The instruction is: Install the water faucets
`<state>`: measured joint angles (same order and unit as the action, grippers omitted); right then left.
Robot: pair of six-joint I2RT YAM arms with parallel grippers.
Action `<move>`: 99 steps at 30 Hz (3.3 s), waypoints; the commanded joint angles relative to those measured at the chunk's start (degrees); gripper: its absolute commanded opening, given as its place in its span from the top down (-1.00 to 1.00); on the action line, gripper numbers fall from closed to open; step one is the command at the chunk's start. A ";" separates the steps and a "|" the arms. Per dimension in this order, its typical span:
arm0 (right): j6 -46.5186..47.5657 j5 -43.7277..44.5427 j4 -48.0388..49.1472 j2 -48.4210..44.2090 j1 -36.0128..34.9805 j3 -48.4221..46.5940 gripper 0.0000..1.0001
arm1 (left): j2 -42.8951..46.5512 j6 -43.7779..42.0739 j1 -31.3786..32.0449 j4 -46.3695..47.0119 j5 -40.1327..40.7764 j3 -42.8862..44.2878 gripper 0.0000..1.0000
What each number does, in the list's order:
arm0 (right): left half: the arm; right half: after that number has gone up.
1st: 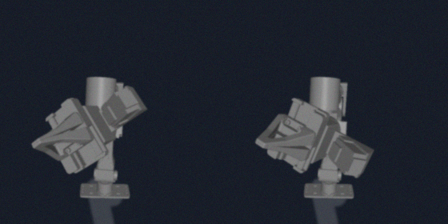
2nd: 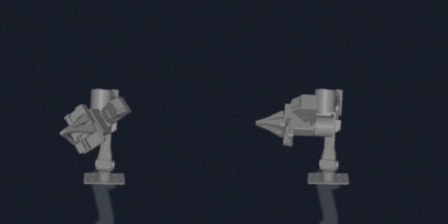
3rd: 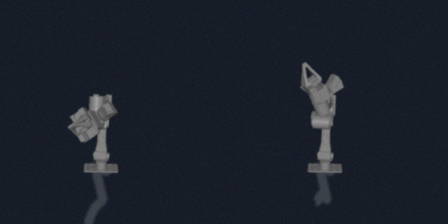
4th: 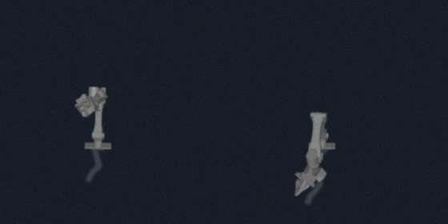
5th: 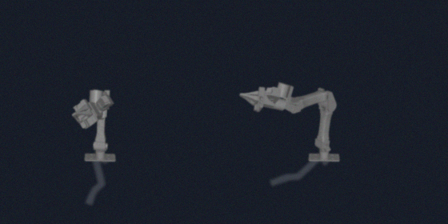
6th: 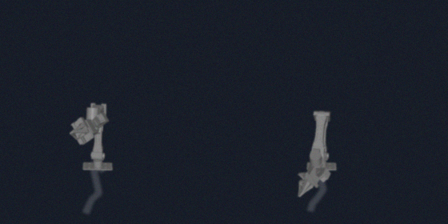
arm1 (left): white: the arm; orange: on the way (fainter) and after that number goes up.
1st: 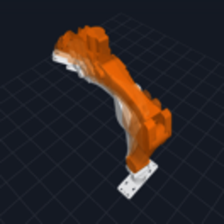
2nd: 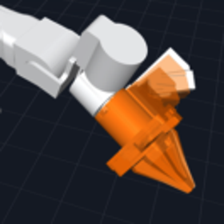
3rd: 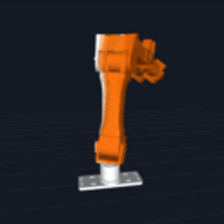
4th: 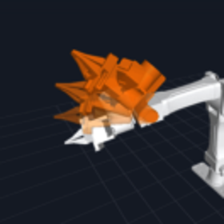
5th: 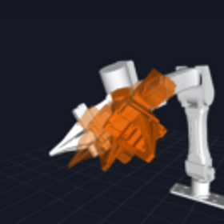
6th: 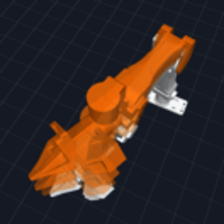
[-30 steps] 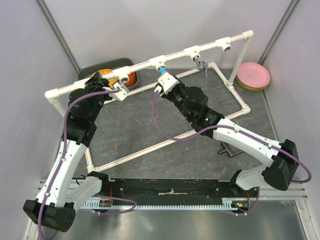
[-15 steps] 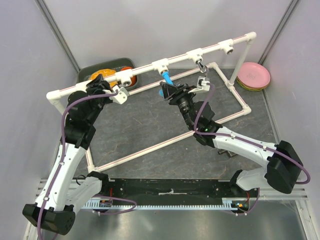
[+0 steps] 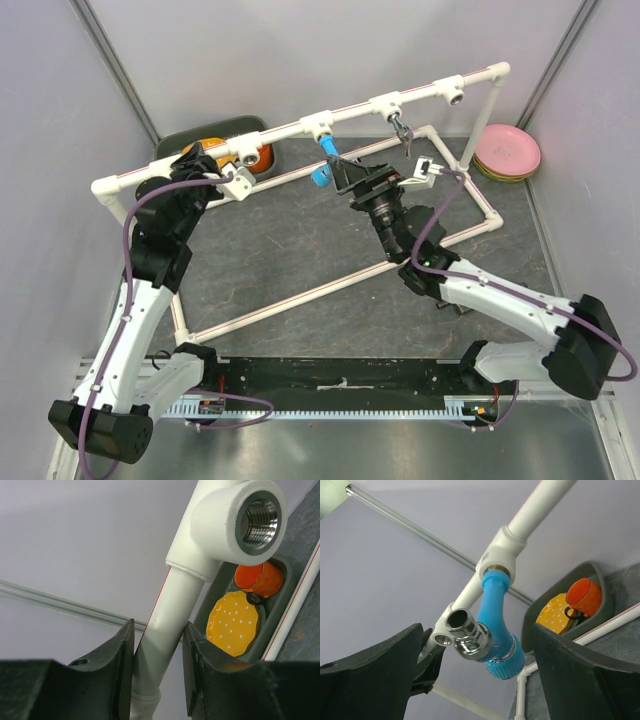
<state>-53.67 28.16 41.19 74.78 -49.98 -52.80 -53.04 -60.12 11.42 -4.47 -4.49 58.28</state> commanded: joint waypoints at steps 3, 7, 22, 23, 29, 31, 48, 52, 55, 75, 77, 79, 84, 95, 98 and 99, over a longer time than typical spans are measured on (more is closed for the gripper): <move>20.29 -0.56 -13.31 -11.83 0.14 -5.29 -0.96 | -1.19 10.90 -1.40 0.16 1.77 -1.77 0.97; 39.91 -5.29 -28.23 -14.49 0.14 -11.96 -0.96 | -1.37 10.99 -1.58 0.16 1.59 -1.77 0.96; 118.59 14.07 -66.24 -3.25 -16.02 -32.72 -0.96 | -1.10 11.34 -1.84 0.25 1.15 -1.77 0.97; 123.49 16.81 -66.15 -2.28 -17.86 -32.03 -0.96 | -1.10 11.34 -1.84 0.25 1.06 -1.85 0.97; 141.62 31.32 -54.75 0.80 -23.58 -25.61 -0.96 | -1.28 11.43 -2.10 0.25 0.89 -1.86 0.97; 147.34 32.39 -49.83 1.85 -23.68 -24.03 -0.96 | -1.28 11.51 -2.19 0.34 0.63 -1.86 0.97; 153.16 29.40 -39.70 14.25 -15.42 -28.06 -0.57 | -0.31 11.87 -2.19 0.78 0.18 -2.21 0.96; 153.69 29.06 -36.80 15.74 -13.14 -27.36 -0.48 | -0.49 11.87 -2.19 0.87 0.01 -2.30 0.97; 155.70 28.88 -32.68 16.44 -11.56 -25.96 -0.39 | -0.58 11.87 -2.19 0.87 -0.08 -2.29 0.97; 135.96 26.59 -27.30 19.00 -10.05 -30.08 1.00 | -0.93 11.87 -2.63 0.87 -0.08 -2.30 0.97; 128.17 25.89 -29.31 18.73 -10.05 -31.13 1.00 | -0.93 11.87 -2.63 0.78 -0.08 -2.21 0.96; 122.34 24.23 -30.81 17.68 -10.05 -32.72 1.00 | -0.93 11.87 -2.72 0.69 -0.17 -2.12 0.96; 97.60 18.96 -32.66 13.21 -9.44 -34.22 1.00 | -1.02 11.95 -2.81 0.60 -0.17 -2.03 0.96; 44.38 4.97 -27.51 3.97 -0.92 -25.54 1.00 | -0.75 11.95 -2.89 0.69 -0.25 -2.12 0.96; 37.23 2.61 -22.75 1.51 0.84 -22.10 1.00 | -0.67 11.95 -2.89 0.69 -0.25 -2.21 0.96; 38.37 1.99 -22.91 1.51 0.93 -22.78 1.00 | -0.67 11.95 -2.89 0.60 -0.25 -2.21 0.97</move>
<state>5.28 34.72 9.69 76.47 -50.09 -78.48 -52.82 -58.46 10.02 -2.39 -6.74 57.36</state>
